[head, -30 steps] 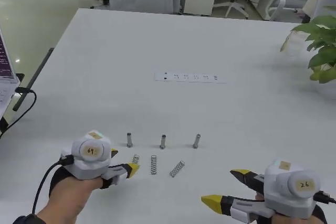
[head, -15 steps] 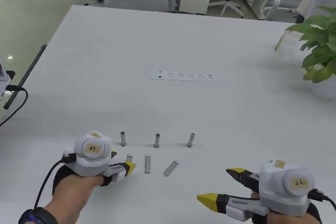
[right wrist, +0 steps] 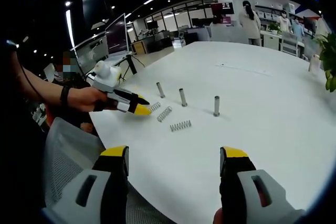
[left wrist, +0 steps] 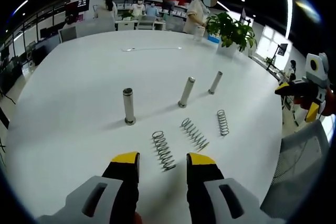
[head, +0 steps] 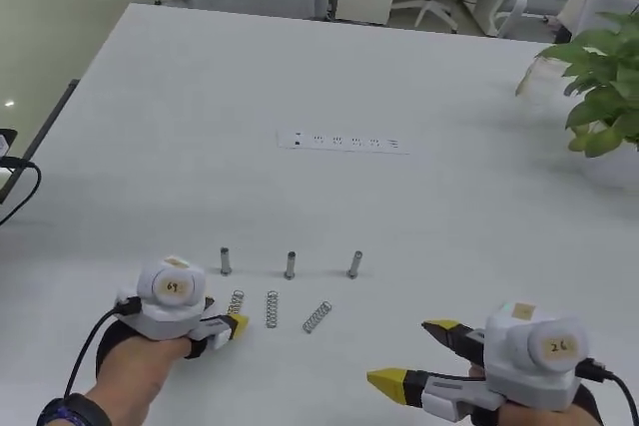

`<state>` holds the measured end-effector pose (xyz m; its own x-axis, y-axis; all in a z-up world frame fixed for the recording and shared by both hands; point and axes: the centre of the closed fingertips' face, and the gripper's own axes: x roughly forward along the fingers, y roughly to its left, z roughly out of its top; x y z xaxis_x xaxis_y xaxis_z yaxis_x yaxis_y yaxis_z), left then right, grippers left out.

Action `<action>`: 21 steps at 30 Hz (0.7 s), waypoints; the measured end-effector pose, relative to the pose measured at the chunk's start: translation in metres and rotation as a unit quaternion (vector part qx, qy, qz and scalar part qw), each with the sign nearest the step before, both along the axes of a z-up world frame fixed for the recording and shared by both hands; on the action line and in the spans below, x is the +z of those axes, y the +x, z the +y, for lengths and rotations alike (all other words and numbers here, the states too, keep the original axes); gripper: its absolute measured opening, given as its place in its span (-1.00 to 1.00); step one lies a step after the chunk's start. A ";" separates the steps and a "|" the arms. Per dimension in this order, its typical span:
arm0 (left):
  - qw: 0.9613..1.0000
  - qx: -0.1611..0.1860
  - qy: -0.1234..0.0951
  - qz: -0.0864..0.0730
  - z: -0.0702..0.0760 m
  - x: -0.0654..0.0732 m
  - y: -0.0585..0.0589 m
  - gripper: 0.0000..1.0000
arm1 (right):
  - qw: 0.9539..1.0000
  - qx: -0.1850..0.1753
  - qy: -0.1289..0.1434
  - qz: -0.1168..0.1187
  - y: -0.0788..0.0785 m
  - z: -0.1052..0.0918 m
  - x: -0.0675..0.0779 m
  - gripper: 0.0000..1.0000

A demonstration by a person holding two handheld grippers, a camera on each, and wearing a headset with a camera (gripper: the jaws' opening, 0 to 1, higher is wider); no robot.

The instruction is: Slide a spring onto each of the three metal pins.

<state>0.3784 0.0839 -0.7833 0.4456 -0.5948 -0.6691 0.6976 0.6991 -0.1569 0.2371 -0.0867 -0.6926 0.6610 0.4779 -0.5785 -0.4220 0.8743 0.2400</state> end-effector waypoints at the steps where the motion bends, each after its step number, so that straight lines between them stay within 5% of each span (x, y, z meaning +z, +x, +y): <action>1: 1.000 0.000 0.000 0.000 0.000 0.000 0.000 -0.42 | 1.000 0.000 0.000 0.000 0.000 0.000 0.000 0.39; 21: 1.000 -0.006 0.014 -0.017 -0.009 -0.005 0.002 -0.61 | 1.000 0.005 0.000 0.003 -0.001 0.004 -0.001 0.38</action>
